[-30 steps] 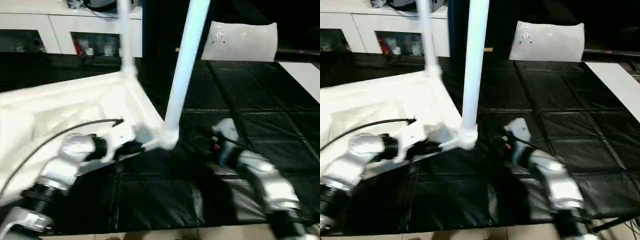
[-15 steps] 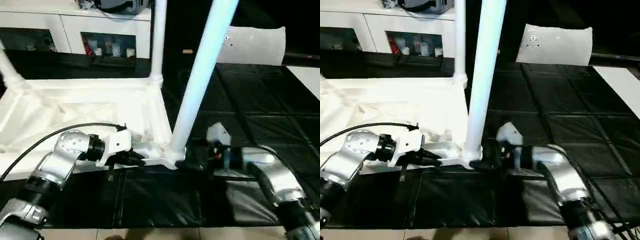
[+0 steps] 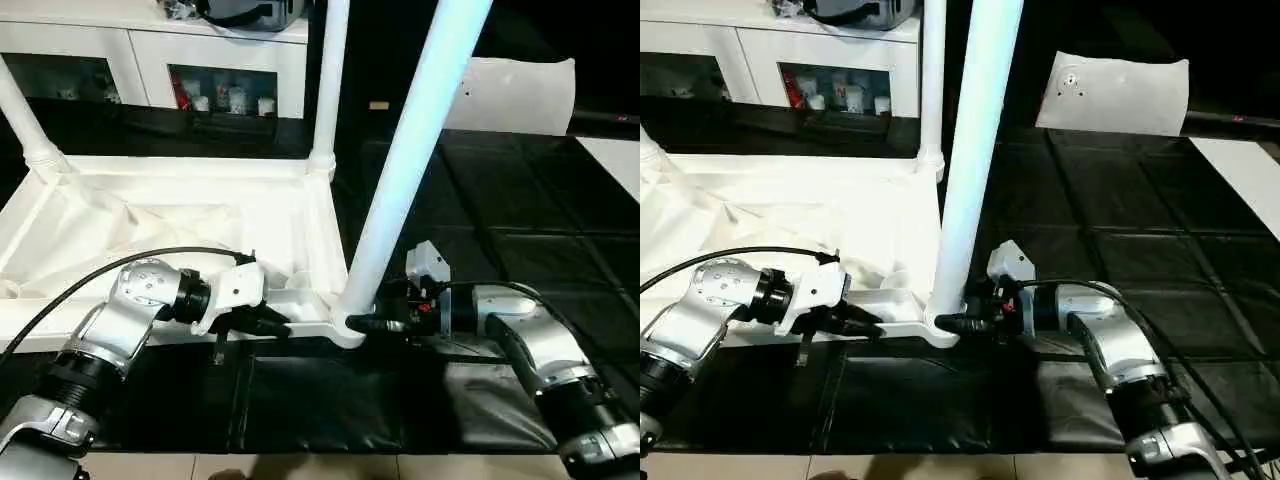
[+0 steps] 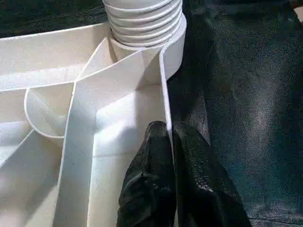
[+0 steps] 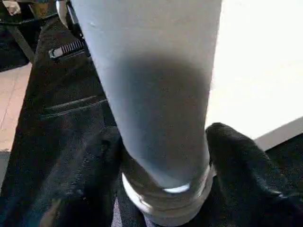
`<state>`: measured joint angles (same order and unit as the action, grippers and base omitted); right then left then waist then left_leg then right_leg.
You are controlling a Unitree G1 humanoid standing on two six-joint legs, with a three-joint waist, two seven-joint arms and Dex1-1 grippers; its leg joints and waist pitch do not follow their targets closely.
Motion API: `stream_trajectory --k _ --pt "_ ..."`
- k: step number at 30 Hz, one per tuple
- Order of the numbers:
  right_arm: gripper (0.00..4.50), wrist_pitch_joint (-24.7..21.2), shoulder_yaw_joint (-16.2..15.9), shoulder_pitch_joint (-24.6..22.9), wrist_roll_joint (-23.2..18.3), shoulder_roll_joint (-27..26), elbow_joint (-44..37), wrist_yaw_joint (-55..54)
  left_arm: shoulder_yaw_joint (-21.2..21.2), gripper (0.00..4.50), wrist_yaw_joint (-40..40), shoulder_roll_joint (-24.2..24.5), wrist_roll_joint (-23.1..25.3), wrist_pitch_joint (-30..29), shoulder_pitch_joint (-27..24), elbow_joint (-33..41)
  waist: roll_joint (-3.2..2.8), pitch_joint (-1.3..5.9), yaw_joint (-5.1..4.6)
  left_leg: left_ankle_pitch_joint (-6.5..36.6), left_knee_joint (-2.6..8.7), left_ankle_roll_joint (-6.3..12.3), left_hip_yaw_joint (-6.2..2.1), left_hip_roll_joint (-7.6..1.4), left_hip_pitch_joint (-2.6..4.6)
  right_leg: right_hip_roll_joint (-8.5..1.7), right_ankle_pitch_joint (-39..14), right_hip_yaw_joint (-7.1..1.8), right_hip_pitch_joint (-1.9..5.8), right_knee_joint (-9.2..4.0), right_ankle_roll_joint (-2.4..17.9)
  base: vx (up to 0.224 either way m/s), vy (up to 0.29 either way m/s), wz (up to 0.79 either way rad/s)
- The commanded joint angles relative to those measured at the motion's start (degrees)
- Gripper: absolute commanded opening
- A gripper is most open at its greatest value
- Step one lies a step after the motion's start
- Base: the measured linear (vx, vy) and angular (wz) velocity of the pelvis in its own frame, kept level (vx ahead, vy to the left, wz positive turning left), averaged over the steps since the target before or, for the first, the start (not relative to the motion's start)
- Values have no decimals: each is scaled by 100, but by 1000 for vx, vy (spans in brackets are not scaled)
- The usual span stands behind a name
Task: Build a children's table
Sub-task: Rotate leg to tighten
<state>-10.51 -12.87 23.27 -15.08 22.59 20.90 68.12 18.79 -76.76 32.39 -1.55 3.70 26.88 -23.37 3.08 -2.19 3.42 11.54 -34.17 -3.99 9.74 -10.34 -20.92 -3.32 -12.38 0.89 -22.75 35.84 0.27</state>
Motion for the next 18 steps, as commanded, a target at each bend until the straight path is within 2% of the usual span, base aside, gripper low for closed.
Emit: stream_trajectory --k 1,6,10,11,14,15,16,17,18 --pt "260 24 -79 53 67 -14 58 130 368 0 -301 -37 134 93 -42 -2 -32 298 -25 610 386 315 -18 -275 78 -391 15 -192 274 -332 1474 0 0 0" --pt "253 -10 -143 29 43 -20 57 191 331 0 -194 -61 156 60 -40 -29 -30 304 -20 570 380 330 -17 -272 77 -389 99 -191 278 -323 1493 0 0 0" --pt "253 -223 -136 -252 -62 -78 -176 137 114 0 286 -256 123 -188 -20 -79 -67 296 5 643 380 315 -11 -279 97 -391 102 -196 270 -333 1527 0 0 0" --pt "252 -264 -123 -293 -92 -94 -217 112 85 0 345 -283 109 -239 -21 -71 -47 290 8 742 389 295 -15 -279 92 -392 -50 -193 270 -350 1512 0 0 0" --pt "245 -462 -17 -474 -177 -243 -379 -222 -62 0 708 -462 50 -506 -1 -4 -55 266 24 968 419 191 -21 -288 118 -391 -437 -193 245 -392 1436 0 0 0" --pt "243 -533 31 -535 -186 -316 -418 -405 -124 0 872 -541 29 -637 9 26 -69 243 38 1157 446 117 -28 -296 136 -398 -708 -195 228 -420 1390 0 0 0" --pt "243 -669 158 -612 -73 -587 -344 -1095 -349 0 1408 -828 -65 -1002 76 48 -77 202 35 1436 479 -1 -31 -296 155 -404 -1154 -205 206 -459 1328 0 0 0" --pt "243 -669 158 -612 -73 -587 -344 -1095 -349 0 1408 -828 -65 -1002 76 48 -59 185 21 1791 491 -136 -58 -278 172 -420 -1804 -199 194 -510 1197 0 0 0" --pt "243 -691 255 -619 49 -833 -226 -1655 -477 0 1723 -1036 -131 -1225 138 82 -51 202 22 1844 498 -185 -78 -278 172 -438 -2022 -198 212 -520 1106 0 0 0"
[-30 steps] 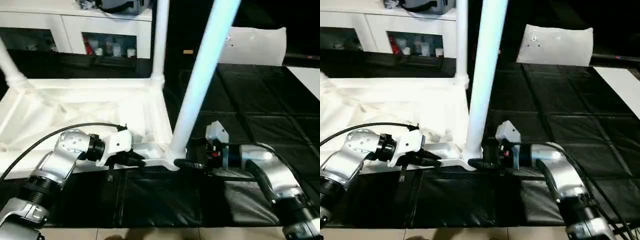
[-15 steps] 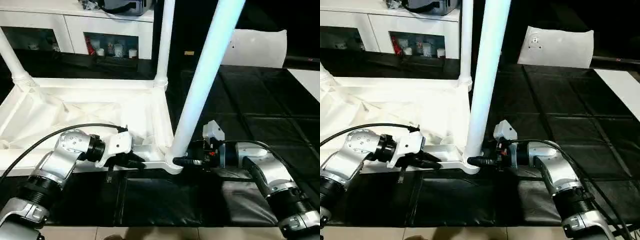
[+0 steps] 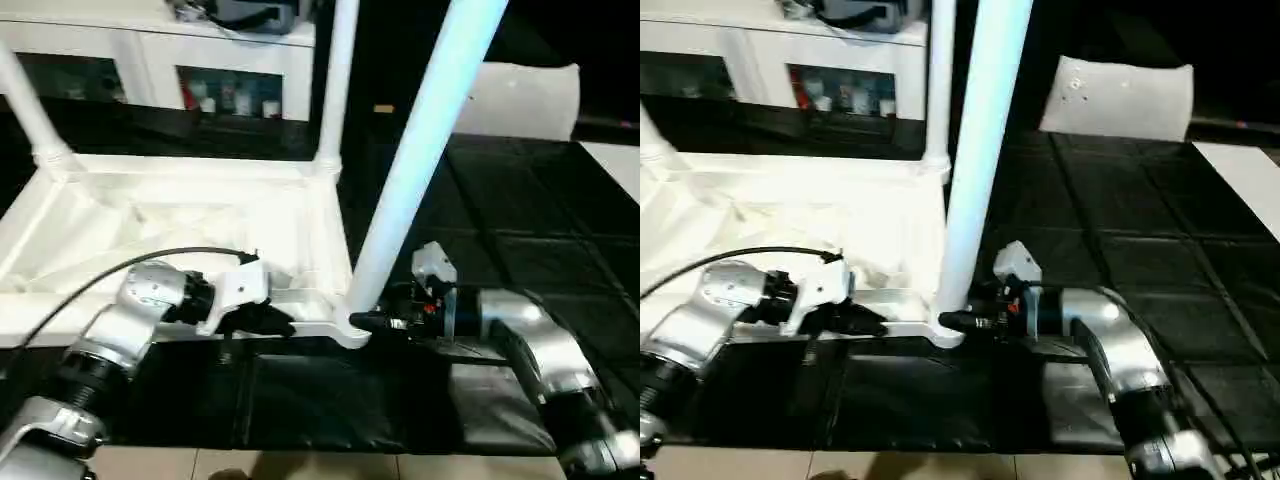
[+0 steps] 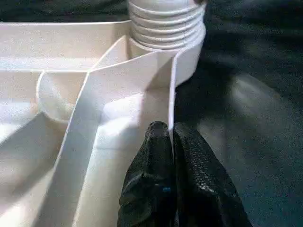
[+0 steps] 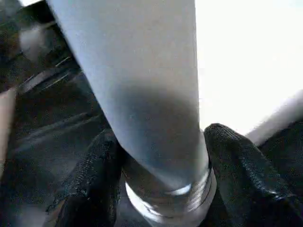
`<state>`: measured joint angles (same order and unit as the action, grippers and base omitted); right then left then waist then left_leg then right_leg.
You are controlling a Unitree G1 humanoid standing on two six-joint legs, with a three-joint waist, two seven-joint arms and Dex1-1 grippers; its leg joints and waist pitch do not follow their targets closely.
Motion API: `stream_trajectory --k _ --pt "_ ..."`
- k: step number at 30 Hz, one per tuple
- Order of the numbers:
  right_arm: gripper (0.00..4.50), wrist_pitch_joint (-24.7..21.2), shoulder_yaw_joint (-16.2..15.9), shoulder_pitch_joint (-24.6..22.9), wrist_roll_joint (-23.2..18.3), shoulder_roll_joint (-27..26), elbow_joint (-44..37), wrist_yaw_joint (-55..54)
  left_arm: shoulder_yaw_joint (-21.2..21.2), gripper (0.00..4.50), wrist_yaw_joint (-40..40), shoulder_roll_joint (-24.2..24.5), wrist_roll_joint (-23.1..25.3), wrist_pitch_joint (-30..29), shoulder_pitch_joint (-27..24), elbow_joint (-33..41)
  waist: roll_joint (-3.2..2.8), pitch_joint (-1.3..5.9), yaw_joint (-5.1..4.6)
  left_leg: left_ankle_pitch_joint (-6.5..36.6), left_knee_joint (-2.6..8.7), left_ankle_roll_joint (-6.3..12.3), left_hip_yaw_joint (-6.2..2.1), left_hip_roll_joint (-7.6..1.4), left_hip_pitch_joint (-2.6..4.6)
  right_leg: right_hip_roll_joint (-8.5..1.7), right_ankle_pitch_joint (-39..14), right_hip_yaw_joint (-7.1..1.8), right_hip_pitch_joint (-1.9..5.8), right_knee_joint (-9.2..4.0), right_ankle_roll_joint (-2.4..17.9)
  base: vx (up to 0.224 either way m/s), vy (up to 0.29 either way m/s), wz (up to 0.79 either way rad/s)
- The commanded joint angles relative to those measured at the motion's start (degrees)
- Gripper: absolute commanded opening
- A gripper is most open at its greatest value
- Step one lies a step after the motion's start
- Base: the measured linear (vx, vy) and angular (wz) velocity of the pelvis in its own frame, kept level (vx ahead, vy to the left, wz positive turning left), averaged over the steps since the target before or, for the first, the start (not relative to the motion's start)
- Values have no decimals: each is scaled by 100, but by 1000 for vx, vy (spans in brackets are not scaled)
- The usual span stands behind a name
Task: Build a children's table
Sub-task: Rotate leg to tighten
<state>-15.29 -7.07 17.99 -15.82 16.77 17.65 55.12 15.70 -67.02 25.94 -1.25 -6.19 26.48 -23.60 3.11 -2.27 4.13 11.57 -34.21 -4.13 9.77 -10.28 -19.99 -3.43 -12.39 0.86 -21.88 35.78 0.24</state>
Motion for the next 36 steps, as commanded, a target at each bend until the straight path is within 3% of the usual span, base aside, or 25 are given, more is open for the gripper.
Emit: stream_trajectory --k 1,4,5,7,12,13,14,15,16,17,19,20,22,25,26,30,34,36 --pt "243 -274 -249 -69 173 -421 191 -717 -212 0 945 -514 -156 -353 221 129 -59 206 -94 1856 519 -250 -97 -284 69 -429 -2190 -207 93 -536 1001 0 0 0" --pt "241 -414 -57 -7 217 -776 366 -1369 -301 0 1318 -768 -135 -588 299 172 -59 208 -189 1906 524 -233 -121 -261 42 -409 -2357 -204 90 -566 832 0 0 0" --pt "241 -446 57 59 175 -976 482 -1657 -354 0 1547 -926 -133 -725 352 176 -60 207 -229 1933 512 -217 -111 -253 40 -412 -2372 -216 61 -579 846 0 0 0" --pt "241 -558 335 266 102 -1444 776 -2393 -441 0 2092 -1293 -70 -953 488 172 -53 210 -269 1861 510 -187 -122 -247 17 -414 -2421 -213 75 -585 841 0 0 0" --pt "241 -427 572 787 355 -1937 1388 -3510 -551 0 3129 -1924 178 -1349 659 271 -80 239 -324 1503 490 -162 -100 -236 -6 -389 -1856 -211 92 -555 950 0 0 0" --pt "241 -427 572 787 355 -1937 1388 -3510 -551 0 3129 -1924 178 -1349 659 271 -80 265 -323 1301 474 -101 -92 -236 -24 -387 -1506 -214 122 -524 999 0 0 0" --pt "241 -517 847 899 133 -2047 1484 -3666 -525 0 3300 -1974 263 -1351 672 261 -63 274 -314 1168 466 -51 -82 -237 -30 -384 -1279 -211 136 -516 1023 0 0 0" --pt "241 -517 847 899 133 -2047 1484 -3666 -525 0 3300 -1974 263 -1351 672 261 -75 293 -302 840 442 92 -68 -230 -56 -378 -662 -206 170 -465 1131 50 4 1" --pt "241 -536 917 934 114 -2071 1514 -3725 -509 0 3339 -1972 304 -1323 673 247 -75 293 -302 840 442 92 -68 -230 -56 -378 -662 -206 170 -465 1131 59 -2 1" --pt "241 -538 942 956 153 -2085 1531 -3748 -510 0 3360 -1972 336 -1317 671 241 -81 324 -291 431 407 247 -46 -222 -52 -362 49 -197 196 -401 1261 59 -2 1" --pt "241 -541 979 955 208 -2103 1563 -3783 -559 0 3421 -1938 377 -1342 665 232 -75 322 -274 202 401 388 -35 -219 -56 -365 442 -193 218 -375 1360 27 -3 0" --pt "241 -540 980 955 209 -2104 1564 -3784 -560 0 3422 -1937 378 -1343 665 232 -81 315 -268 217 408 409 -35 -223 -52 -368 430 -189 218 -379 1382 0 0 0" --pt "241 -504 993 965 250 -2114 1624 -3811 -573 0 3444 -1893 434 -1374 653 263 -84 283 -251 584 434 334 -31 -239 -29 -382 -116 -188 201 -438 1363 0 0 0" --pt "241 -478 1093 961 210 -2128 1647 -3781 -507 0 3327 -1771 474 -1350 578 332 -103 261 -262 933 467 144 -42 -255 -11 -381 -713 -195 171 -488 1240 0 0 0" --pt "276 -477 1105 958 197 -2128 1641 -3773 -496 0 3311 -1759 476 -1348 569 338 -105 261 -265 981 477 90 -50 -257 -13 -378 -776 -194 171 -488 1199 0 0 0" --pt "313 -382 1209 856 126 -2042 1492 -3667 -402 0 3134 -1591 508 -1344 451 382 -104 272 -263 860 471 99 -46 -250 -27 -376 -458 -202 184 -460 1170 0 0 0" --pt "344 -436 1272 427 -21 -1775 817 -3313 -213 0 2686 -1170 627 -1086 318 391 -112 267 -288 860 477 151 -55 -249 -44 -384 -431 -200 199 -474 1193 0 0 0" --pt "364 -483 1243 251 -77 -1631 521 -3094 -137 0 2435 -1007 615 -911 264 406 -102 327 -313 573 433 198 -54 -249 -69 -375 23 -203 231 -412 1278 0 0 0"
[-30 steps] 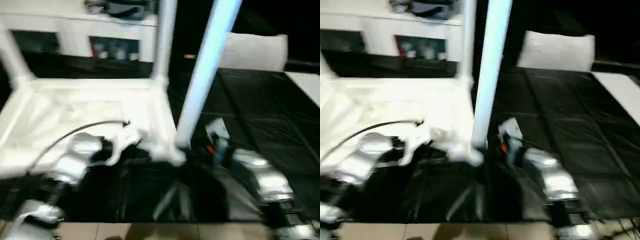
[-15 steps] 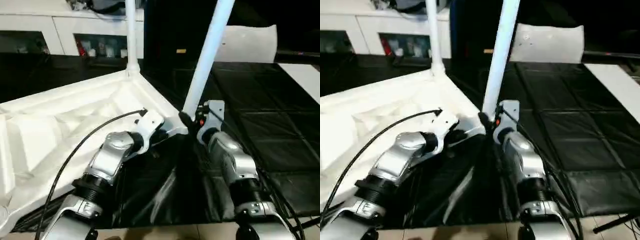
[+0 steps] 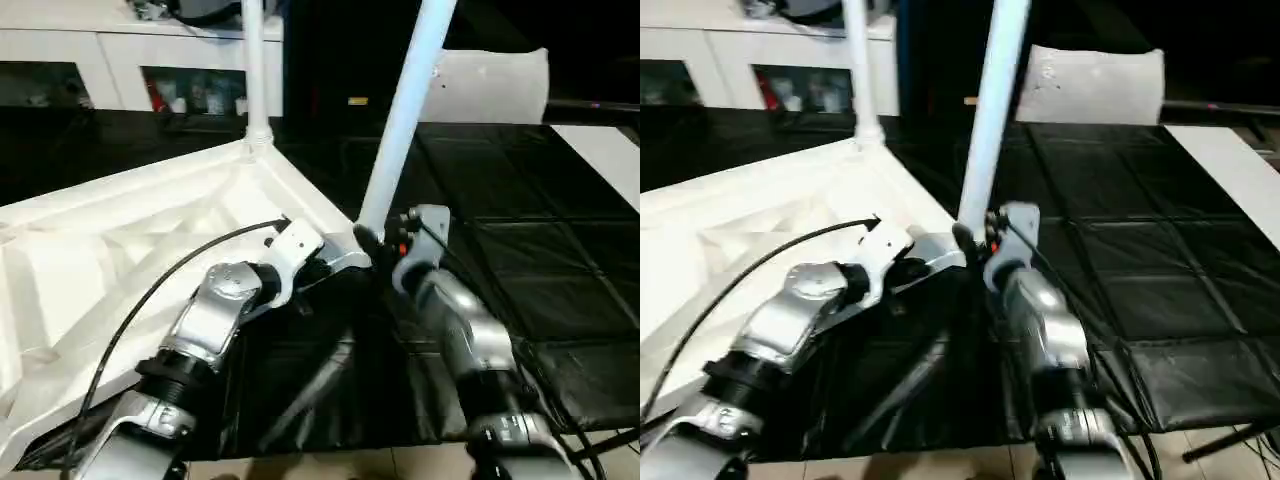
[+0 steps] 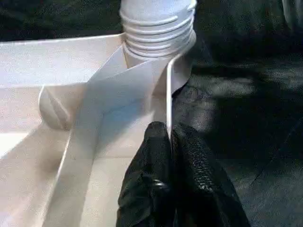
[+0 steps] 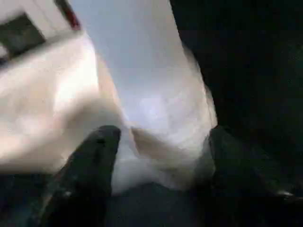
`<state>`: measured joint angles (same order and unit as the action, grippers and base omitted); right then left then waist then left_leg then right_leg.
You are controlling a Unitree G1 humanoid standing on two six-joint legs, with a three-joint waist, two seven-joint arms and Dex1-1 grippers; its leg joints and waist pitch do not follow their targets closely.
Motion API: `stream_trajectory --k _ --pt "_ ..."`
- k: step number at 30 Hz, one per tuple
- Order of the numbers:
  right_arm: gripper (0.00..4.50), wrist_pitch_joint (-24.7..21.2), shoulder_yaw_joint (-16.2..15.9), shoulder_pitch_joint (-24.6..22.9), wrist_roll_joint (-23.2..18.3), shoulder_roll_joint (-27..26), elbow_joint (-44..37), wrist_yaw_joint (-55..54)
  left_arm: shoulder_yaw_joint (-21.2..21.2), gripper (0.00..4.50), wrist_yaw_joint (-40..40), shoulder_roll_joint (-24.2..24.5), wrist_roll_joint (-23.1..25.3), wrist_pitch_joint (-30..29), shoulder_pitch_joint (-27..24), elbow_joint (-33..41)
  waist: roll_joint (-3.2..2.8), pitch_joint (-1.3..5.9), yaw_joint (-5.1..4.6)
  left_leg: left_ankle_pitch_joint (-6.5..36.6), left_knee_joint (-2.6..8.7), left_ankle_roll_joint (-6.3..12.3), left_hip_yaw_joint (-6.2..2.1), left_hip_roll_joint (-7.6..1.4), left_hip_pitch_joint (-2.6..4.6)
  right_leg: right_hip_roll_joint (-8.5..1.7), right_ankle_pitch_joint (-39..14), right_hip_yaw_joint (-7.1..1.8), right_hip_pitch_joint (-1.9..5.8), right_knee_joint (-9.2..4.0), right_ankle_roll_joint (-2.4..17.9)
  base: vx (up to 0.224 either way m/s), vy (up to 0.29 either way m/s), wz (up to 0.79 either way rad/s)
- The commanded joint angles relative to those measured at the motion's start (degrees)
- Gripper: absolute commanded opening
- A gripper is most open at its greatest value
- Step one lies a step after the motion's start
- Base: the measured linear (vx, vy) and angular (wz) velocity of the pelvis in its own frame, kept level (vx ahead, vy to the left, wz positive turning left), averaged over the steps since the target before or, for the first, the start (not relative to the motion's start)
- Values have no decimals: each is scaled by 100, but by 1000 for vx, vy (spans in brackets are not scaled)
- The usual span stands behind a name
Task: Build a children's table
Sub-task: Rotate leg to tighten
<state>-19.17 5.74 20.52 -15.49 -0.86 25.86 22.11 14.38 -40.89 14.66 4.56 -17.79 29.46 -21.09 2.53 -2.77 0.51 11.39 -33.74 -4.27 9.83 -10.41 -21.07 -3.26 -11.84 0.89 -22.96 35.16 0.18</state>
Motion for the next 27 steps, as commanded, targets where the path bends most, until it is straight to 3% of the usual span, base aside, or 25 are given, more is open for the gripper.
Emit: stream_trajectory --k 1,2,4,10,11,14,18,20,22,24,25,27 --pt "364 -151 -66 -121 -162 244 -519 370 32 0 -367 233 5 377 -71 165 -54 375 54 346 374 329 -56 -234 15 -386 378 -201 345 -309 1339 0 0 0" --pt "387 -181 -89 -219 -208 340 -697 518 55 0 -513 324 -21 453 -102 175 -40 368 39 283 367 378 -59 -228 11 -372 462 -193 344 -304 1363 0 0 0" --pt "391 -256 -130 -392 -313 552 -1025 791 98 0 -725 502 -49 628 -136 147 -55 348 45 379 366 461 -41 -239 27 -385 406 -197 335 -311 1406 0 0 0" --pt "440 -419 -108 -654 -478 1002 -1566 1273 176 0 -1296 869 -160 969 -188 37 -51 308 49 716 384 361 -30 -251 58 -380 -228 -197 284 -369 1402 0 0 0" --pt "446 -421 -139 -737 -478 1268 -1783 1542 201 0 -1774 1054 -292 1288 -213 -51 -57 309 71 777 389 302 -35 -253 64 -382 -411 -198 282 -381 1345 0 0 0" --pt "446 -391 -391 -801 -381 1710 -2020 1986 155 0 -2334 1252 -529 1433 -209 -116 -52 315 116 676 380 280 -21 -252 83 -365 -221 -200 276 -347 1327 0 0 0" --pt "446 -349 -503 -809 -321 1855 -2111 2150 114 0 -2276 1331 -496 1371 -147 -200 -54 315 151 669 370 308 -10 -251 84 -376 -134 -204 271 -338 1355 0 0 0" --pt "446 -299 -532 -790 -296 1862 -2168 2156 -23 0 -2100 1310 -552 1051 -117 -214 -16 315 160 704 375 268 -15 -258 73 -391 -278 -201 279 -339 1352 0 0 0" --pt "446 -296 -563 -788 -301 1861 -2222 2158 -133 0 -2000 1257 -645 815 -108 -202 -27 315 158 690 374 231 -15 -255 73 -392 -339 -200 274 -335 1356 0 0 0" --pt "446 -370 -674 -814 -396 1921 -2317 2309 -172 0 -1899 1231 -669 719 -105 -184 0 310 158 753 373 229 -17 -250 67 -390 -474 -201 279 -355 1330 0 0 0" --pt "450 -372 -715 -827 -416 1946 -2349 2370 -169 44 -1882 1229 -662 700 -104 -186 -15 302 162 789 377 235 -22 -256 71 -392 -548 -202 274 -360 1302 0 0 0" --pt "450 -367 -801 -857 -417 1982 -2382 2479 -176 55 -1853 1181 -701 500 -118 -184 -18 297 162 845 378 223 -22 -254 73 -391 -712 -205 266 -373 1248 0 0 0"
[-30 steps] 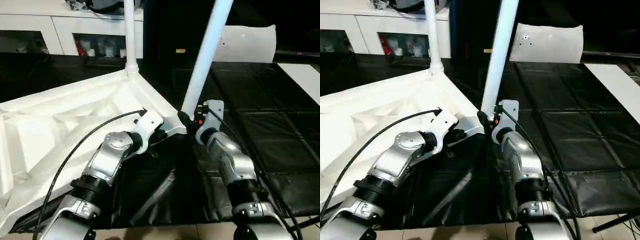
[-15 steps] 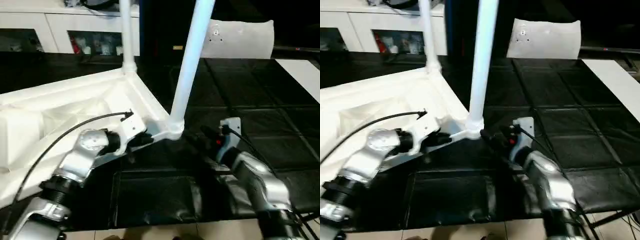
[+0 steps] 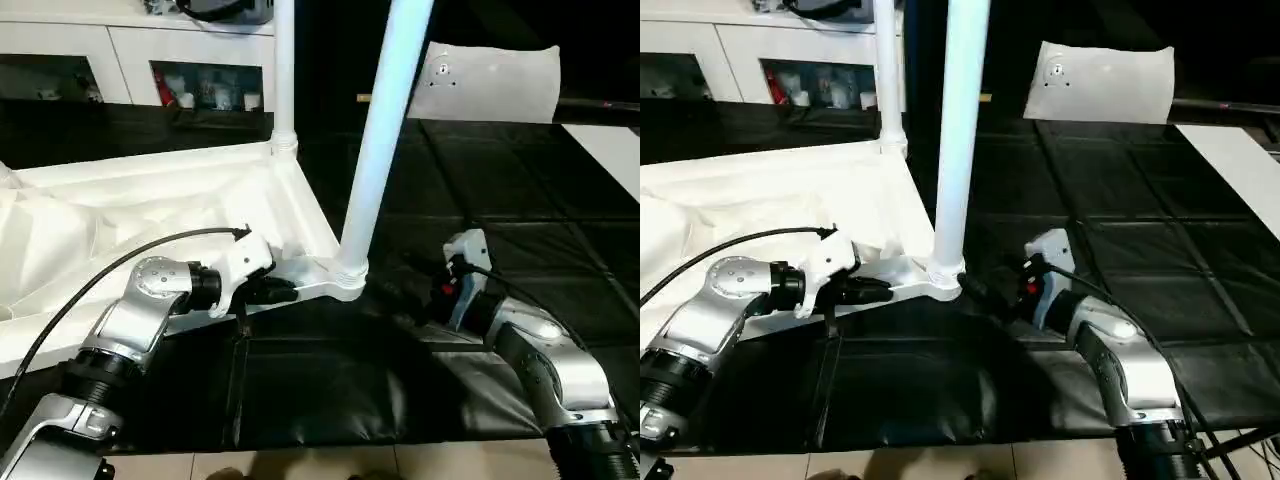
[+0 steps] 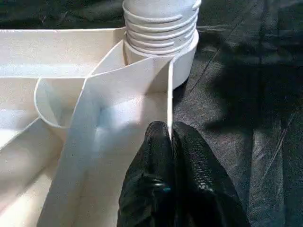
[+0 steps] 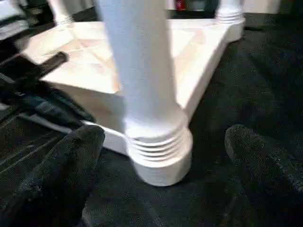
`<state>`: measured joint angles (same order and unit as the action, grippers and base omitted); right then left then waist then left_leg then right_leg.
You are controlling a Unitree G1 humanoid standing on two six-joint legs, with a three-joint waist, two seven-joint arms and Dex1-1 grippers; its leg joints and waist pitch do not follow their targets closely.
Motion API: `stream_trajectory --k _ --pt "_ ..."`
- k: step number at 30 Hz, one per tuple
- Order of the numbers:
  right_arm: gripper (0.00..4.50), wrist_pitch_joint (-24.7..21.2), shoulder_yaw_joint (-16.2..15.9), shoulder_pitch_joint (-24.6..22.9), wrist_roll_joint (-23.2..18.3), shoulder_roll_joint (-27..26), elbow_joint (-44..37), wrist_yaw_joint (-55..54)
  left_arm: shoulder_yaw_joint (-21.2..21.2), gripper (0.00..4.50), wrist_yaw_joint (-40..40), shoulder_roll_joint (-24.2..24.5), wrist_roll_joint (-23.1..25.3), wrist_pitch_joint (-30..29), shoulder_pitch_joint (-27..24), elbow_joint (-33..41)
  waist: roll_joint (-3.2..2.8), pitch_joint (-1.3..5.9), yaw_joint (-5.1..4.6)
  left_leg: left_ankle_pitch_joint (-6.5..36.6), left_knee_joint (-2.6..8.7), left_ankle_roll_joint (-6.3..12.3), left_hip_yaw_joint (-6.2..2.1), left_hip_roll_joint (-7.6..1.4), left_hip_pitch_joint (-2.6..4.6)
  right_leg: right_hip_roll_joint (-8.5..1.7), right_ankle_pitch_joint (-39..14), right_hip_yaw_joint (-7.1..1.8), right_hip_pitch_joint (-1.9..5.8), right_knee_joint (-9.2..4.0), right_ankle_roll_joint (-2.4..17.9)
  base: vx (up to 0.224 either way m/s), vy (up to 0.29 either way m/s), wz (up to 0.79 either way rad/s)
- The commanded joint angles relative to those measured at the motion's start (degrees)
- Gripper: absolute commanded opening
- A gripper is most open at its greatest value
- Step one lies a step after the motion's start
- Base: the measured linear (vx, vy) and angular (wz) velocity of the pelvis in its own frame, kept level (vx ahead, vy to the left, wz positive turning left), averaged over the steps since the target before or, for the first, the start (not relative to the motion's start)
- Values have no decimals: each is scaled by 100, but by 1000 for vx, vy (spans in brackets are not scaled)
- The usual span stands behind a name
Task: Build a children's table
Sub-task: Rotate leg to tighten
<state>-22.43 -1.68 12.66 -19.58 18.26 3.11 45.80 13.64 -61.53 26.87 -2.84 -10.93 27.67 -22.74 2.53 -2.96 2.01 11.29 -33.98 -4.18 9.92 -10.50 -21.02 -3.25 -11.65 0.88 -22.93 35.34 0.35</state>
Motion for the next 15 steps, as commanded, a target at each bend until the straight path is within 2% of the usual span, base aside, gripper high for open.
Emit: stream_trajectory --k 1,4,10,13,15 --pt "450 -39 -62 -72 -7 70 -106 112 -106 55 222 -45 41 -187 61 -21 -19 317 12 855 402 214 -32 -245 68 -392 -731 -204 263 -391 1231 0 0 0" --pt "450 26 -94 -80 42 59 -90 91 -137 75 636 -137 201 -175 138 -171 -17 321 12 897 395 191 -38 -239 58 -392 -872 -203 262 -412 1191 0 0 0" --pt "450 92 -103 -78 54 84 -79 75 -9 75 618 -113 300 -252 233 -261 -19 321 4 935 404 156 -53 -230 45 -386 -1025 -195 257 -428 1099 0 0 0" --pt "450 113 -123 -98 59 111 -88 94 29 75 595 -107 308 -408 252 -247 -14 330 7 864 395 180 -50 -232 49 -387 -881 -197 257 -412 1147 0 0 0" --pt "450 110 -133 -106 55 120 -97 94 92 51 503 -86 302 -437 262 -228 -9 329 10 857 393 199 -48 -228 45 -387 -881 -195 259 -415 1160 0 0 0"
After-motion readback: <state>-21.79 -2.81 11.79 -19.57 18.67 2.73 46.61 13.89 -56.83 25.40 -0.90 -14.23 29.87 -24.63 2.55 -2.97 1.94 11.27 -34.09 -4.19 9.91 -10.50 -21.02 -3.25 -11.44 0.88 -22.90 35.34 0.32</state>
